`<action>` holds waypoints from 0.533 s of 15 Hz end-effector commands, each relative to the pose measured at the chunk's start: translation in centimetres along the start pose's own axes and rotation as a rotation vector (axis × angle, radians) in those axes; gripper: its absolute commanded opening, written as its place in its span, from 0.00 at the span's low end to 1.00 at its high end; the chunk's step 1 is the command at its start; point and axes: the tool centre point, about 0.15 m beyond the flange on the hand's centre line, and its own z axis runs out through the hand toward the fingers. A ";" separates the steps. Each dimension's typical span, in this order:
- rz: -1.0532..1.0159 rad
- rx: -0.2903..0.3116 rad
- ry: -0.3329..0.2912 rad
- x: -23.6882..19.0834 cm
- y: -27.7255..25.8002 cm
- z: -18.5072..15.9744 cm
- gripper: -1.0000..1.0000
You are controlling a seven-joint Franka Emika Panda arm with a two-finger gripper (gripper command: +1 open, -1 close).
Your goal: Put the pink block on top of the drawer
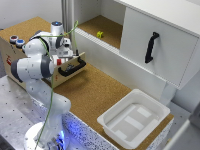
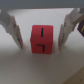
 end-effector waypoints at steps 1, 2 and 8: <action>0.052 -0.114 0.029 -0.1 -1.2 1.1 0.00; 0.068 -0.122 0.040 0.0 -1.1 0.9 0.00; 0.165 -0.092 0.083 1.6 -0.8 -2.7 0.00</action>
